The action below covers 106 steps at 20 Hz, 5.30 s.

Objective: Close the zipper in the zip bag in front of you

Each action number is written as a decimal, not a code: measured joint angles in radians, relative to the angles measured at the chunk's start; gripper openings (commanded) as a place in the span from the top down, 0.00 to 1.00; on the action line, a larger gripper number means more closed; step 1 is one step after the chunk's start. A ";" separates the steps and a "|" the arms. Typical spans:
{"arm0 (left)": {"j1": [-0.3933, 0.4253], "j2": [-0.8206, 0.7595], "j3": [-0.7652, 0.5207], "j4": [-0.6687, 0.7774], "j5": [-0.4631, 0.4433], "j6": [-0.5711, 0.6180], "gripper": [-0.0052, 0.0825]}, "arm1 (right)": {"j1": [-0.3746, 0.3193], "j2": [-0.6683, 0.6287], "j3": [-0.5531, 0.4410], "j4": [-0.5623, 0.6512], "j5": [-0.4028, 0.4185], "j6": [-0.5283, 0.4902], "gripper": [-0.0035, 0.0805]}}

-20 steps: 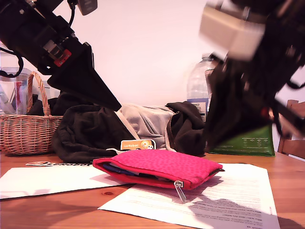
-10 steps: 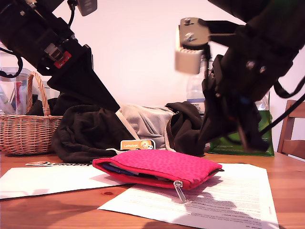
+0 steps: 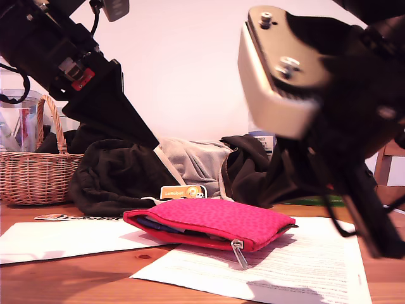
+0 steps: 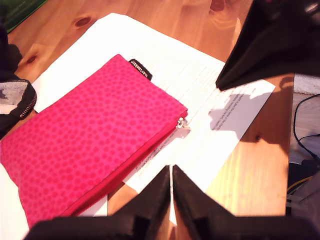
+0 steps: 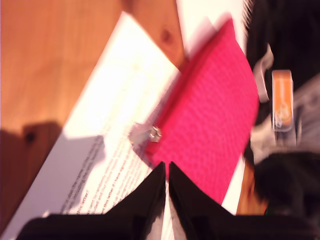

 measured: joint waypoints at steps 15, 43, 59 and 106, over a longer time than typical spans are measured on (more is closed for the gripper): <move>0.002 0.000 0.000 -0.003 0.000 -0.027 0.97 | -0.173 0.085 -0.006 0.058 -0.243 -0.241 0.79; 0.002 0.000 0.000 0.002 0.000 -0.052 0.97 | -0.217 0.378 0.022 0.406 -0.167 -0.300 0.83; 0.002 0.000 0.000 0.017 -0.016 -0.078 0.97 | -0.217 0.233 0.025 0.523 -0.171 -0.221 0.97; -0.308 0.072 -0.005 0.579 -0.763 -0.246 0.68 | -0.290 0.097 0.492 -0.174 -0.299 0.381 0.97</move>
